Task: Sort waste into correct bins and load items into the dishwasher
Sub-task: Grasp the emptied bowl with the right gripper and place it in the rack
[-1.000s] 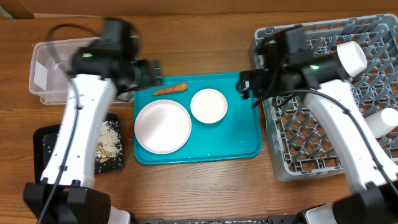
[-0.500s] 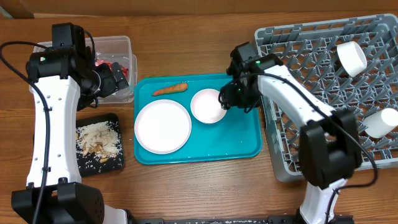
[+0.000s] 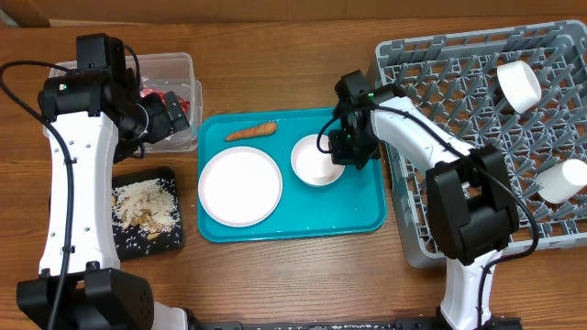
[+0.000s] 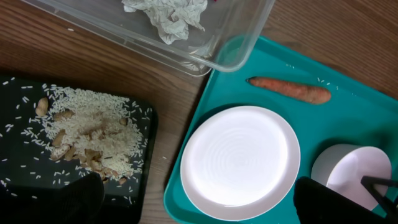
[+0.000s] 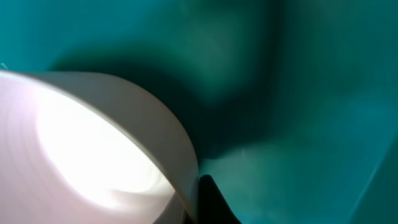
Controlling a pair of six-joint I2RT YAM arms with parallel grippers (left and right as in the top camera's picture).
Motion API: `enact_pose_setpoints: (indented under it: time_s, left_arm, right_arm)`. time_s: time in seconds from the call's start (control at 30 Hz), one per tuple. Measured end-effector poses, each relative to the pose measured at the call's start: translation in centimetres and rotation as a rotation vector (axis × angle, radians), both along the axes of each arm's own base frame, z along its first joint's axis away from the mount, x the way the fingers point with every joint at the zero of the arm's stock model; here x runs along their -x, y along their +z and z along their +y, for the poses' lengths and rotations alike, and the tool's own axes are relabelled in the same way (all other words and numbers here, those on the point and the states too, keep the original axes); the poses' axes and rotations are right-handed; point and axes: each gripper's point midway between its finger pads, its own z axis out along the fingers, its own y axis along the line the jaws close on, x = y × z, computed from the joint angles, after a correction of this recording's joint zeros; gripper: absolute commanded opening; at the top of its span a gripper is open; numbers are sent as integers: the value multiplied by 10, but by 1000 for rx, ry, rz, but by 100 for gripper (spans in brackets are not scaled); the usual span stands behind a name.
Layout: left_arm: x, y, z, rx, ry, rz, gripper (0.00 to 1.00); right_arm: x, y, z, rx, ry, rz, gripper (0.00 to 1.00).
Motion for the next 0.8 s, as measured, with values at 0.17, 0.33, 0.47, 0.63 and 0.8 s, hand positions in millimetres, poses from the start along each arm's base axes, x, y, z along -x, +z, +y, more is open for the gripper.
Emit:
enact_pose_setpoints:
  time_s: [0.17, 0.33, 0.47, 0.63, 0.8]
  left_arm:
    - [-1, 0, 0, 0, 0, -3, 99]
    - [-1, 0, 0, 0, 0, -3, 98]
    - [-2, 1, 0, -1, 0, -9, 98]
    - [-4, 1, 1, 1, 11, -17, 98]
    - [-4, 1, 1, 3, 18, -17, 98]
  right_arm:
    - [4, 15, -9, 42, -14, 27, 4]
    - [-33, 88, -25, 91, -49, -207, 4]
    - [-66, 185, -62, 183, -150, -551, 4]
    - [-82, 270, -139, 443, -367, -839, 4]
    - [-88, 275, -222, 812, -587, -874, 4]
